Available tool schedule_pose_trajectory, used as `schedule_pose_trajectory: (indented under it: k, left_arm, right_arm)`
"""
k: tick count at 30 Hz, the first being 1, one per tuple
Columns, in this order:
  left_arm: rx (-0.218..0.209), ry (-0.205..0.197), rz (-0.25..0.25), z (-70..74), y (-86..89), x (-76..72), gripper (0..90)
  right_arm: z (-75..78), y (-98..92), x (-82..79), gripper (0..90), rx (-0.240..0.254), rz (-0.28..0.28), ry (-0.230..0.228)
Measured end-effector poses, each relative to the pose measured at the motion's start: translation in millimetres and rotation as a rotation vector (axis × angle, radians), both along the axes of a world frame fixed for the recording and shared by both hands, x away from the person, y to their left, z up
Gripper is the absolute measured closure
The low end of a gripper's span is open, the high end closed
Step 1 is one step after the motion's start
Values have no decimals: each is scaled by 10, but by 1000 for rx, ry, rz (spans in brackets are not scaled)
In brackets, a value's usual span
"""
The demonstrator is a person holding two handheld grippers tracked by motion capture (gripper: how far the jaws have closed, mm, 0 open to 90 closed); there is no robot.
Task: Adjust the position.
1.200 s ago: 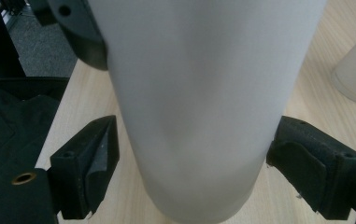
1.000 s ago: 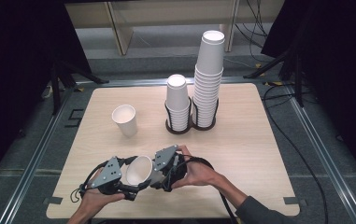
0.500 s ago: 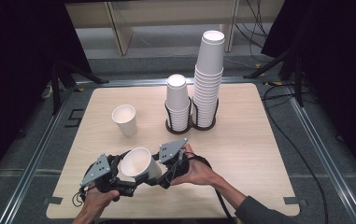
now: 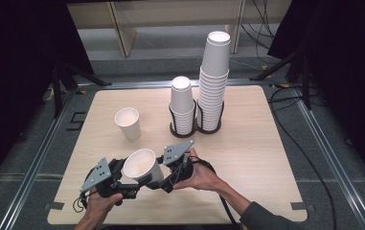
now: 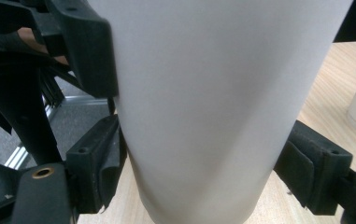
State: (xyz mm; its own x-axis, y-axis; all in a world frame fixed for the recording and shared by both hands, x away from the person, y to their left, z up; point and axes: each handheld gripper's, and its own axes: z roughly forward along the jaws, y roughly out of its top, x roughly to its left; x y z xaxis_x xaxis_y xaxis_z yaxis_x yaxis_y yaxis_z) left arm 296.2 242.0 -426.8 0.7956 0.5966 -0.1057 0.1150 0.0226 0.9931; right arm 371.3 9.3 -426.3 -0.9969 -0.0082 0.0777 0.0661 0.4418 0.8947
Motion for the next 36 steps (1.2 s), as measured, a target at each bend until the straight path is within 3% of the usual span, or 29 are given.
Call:
schedule_pose_trajectory:
  k: [3,7,10,11,13,14,15,16,17,18,23,24,26,36]
  left_arm:
    - [-4,-5,22,8,19,5,170]
    - [6,-18,84,11,69,40,170]
    - [48,-30,136,1,143,98,170]
    - [54,2,163,-8,164,92,170]
    - [74,-21,202,-16,221,153,170]
    - [66,-17,224,-30,234,169,170]
    - [93,5,255,-27,257,158,170]
    - [241,-177,218,16,383,305,170]
    - [207,-107,267,-5,373,259,169]
    - [124,0,307,-36,322,199,169]
    - [126,18,381,-46,420,262,168]
    - [113,6,389,-59,442,298,168]
    - [145,18,423,-54,487,311,168]
    - [155,33,524,-119,683,477,167]
  right_arm:
    - [-22,-15,31,155,-12,-30,19]
    - [-62,-94,62,161,-30,-69,23]
    - [-63,-207,103,167,-57,-114,11]
    - [-61,-244,113,166,-59,-133,7]
    - [-46,-326,135,173,-67,-159,5]
    - [-38,-365,150,177,-67,-180,-16]
    - [-33,-405,163,179,-75,-198,-25]
    - [-31,-446,167,188,-77,-216,-18]
    - [-27,-490,177,192,-80,-232,-29]
    - [-28,-532,184,189,-86,-251,-32]
    - [-61,-747,203,188,-103,-307,-40]
    - [-62,-782,205,188,-109,-319,-39]
    - [-75,-857,212,185,-114,-341,-43]
    - [-99,-1110,217,175,-133,-428,-48]
